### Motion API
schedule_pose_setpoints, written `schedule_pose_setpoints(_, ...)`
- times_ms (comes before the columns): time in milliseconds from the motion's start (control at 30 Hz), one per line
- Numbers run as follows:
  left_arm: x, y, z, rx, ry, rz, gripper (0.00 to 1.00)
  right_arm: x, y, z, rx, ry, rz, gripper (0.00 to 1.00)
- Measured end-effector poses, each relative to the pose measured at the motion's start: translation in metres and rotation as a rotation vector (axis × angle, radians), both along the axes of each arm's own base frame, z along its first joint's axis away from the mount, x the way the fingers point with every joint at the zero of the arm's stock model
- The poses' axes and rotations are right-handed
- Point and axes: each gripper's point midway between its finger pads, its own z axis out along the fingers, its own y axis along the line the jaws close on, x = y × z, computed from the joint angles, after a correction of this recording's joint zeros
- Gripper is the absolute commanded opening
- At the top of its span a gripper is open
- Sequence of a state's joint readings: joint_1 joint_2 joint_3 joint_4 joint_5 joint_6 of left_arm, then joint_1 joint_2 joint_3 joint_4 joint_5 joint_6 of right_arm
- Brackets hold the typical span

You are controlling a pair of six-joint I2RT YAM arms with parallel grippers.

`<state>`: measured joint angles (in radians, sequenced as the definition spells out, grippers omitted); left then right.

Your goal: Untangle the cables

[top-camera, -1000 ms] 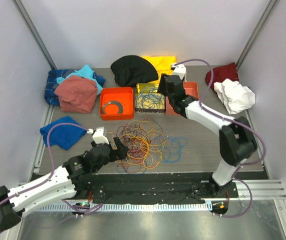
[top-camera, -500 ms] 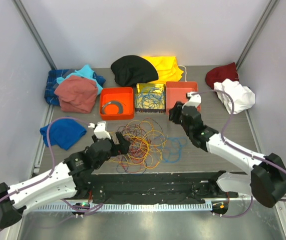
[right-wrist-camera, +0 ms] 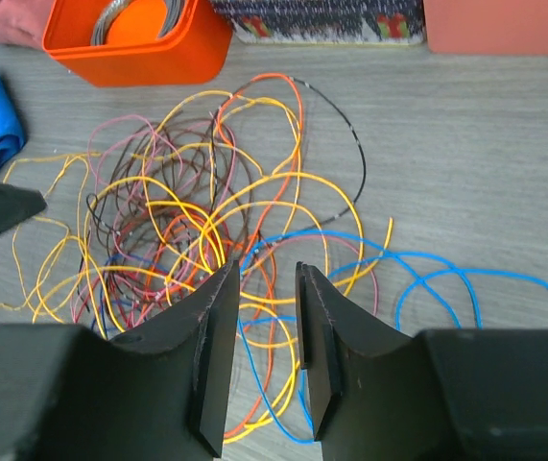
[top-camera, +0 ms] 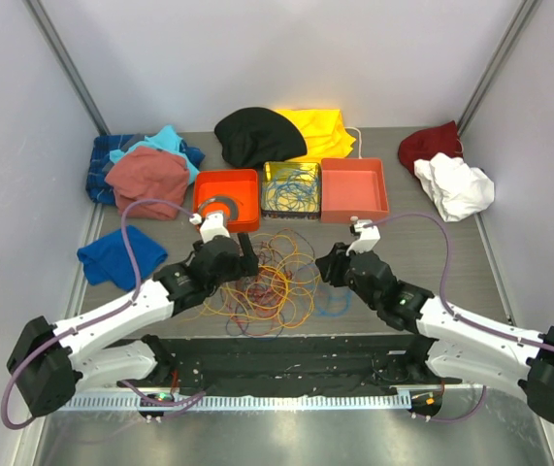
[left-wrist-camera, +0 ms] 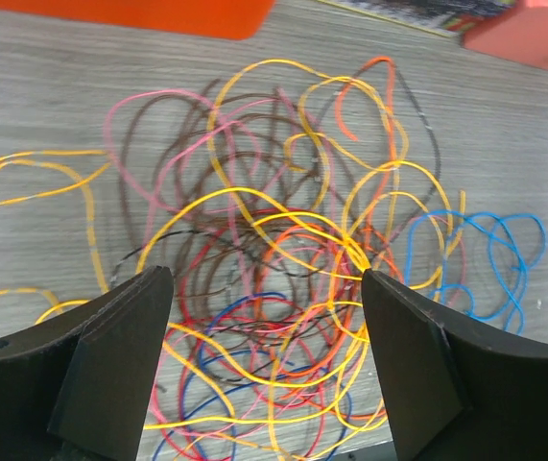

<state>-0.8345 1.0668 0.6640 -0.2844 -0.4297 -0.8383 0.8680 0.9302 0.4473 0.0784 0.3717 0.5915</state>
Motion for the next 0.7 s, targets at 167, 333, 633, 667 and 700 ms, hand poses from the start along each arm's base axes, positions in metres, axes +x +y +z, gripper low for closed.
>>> schedule_pose_setpoints(167, -0.001, 0.028, 0.006, -0.006, 0.010, 0.085, 0.87, -0.010, -0.007, -0.014, 0.004, 0.023, 0.010, 0.37)
schedule_pose_setpoints(333, 0.006, 0.090, 0.018, -0.064, -0.017, 0.292, 0.89, -0.015, -0.009, -0.026, -0.013, 0.044, 0.018, 0.37)
schedule_pose_setpoints(633, 0.008, 0.121, -0.042, -0.004, 0.199, 0.434, 0.90, -0.017, -0.006, -0.034, -0.027, 0.066, 0.036, 0.36)
schedule_pose_setpoints(667, 0.007, 0.124, -0.051, 0.001, 0.230, 0.450, 0.90, -0.017, -0.006, -0.034, -0.026, 0.065, 0.036, 0.36)
schedule_pose_setpoints(700, 0.005, 0.127, -0.059, 0.010, 0.260, 0.464, 0.90, -0.017, -0.006, -0.034, -0.025, 0.065, 0.037, 0.36)
